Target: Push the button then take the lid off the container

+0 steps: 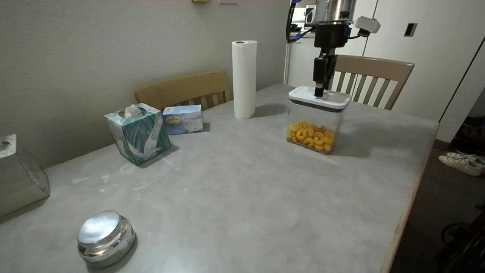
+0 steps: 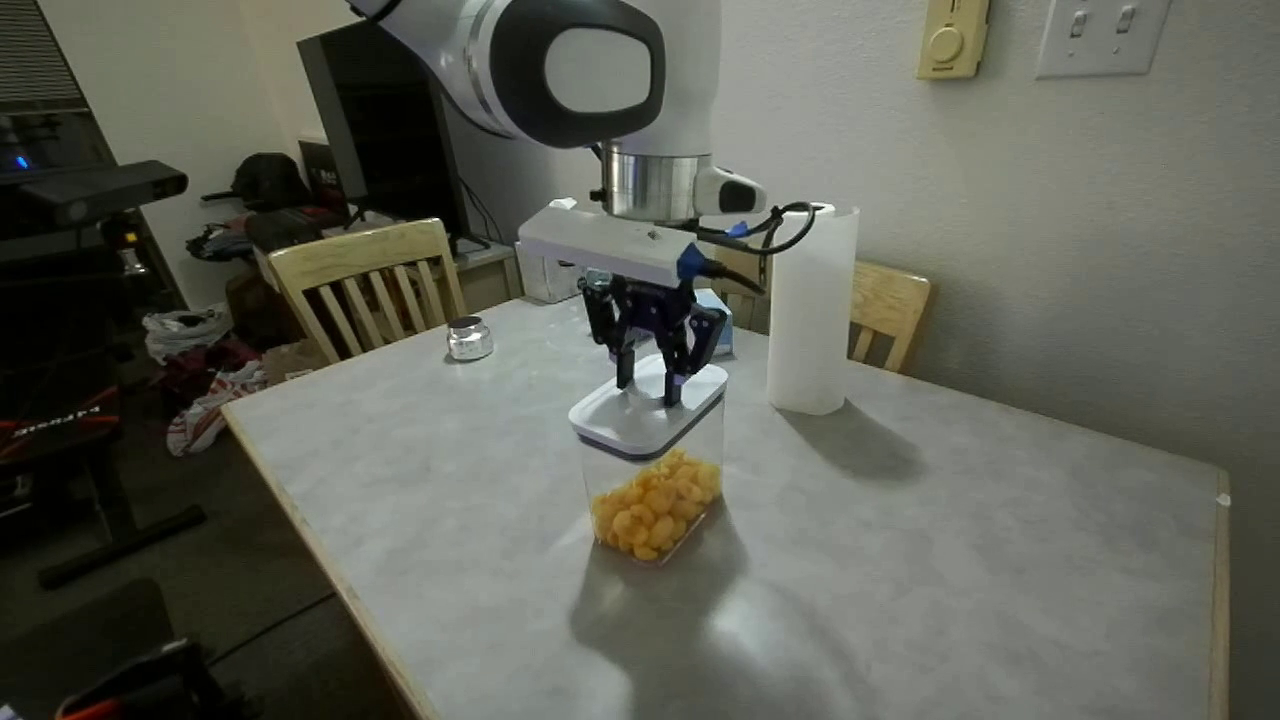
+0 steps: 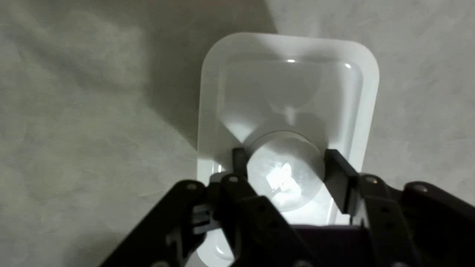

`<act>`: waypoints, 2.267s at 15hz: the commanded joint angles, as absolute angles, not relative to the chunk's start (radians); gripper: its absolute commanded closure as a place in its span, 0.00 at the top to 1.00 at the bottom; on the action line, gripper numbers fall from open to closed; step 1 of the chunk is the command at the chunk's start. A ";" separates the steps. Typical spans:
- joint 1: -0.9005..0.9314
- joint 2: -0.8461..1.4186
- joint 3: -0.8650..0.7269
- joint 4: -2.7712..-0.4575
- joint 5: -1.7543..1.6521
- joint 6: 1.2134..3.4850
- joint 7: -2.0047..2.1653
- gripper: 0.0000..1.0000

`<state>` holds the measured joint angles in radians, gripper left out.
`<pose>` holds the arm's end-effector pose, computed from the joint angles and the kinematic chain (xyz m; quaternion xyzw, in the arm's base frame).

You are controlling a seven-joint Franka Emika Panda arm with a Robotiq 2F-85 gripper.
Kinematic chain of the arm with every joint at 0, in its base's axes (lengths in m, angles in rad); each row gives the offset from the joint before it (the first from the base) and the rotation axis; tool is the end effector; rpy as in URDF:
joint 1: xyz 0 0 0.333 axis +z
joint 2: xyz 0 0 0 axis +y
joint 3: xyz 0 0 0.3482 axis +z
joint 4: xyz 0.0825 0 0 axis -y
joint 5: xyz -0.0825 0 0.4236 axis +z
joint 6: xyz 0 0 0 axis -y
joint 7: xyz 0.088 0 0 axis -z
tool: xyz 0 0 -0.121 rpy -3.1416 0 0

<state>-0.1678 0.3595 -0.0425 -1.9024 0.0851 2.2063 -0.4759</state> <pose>0.6465 -0.1328 0.2981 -0.9935 -0.1075 0.0171 0.0337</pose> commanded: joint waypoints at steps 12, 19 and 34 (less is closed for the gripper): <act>-0.155 0.285 -0.040 -1.857 0.058 2.153 -0.406 0.29; -0.124 0.253 -0.021 -1.811 0.085 2.105 -0.377 0.29; 0.039 0.363 0.003 -1.787 0.024 2.182 0.010 0.29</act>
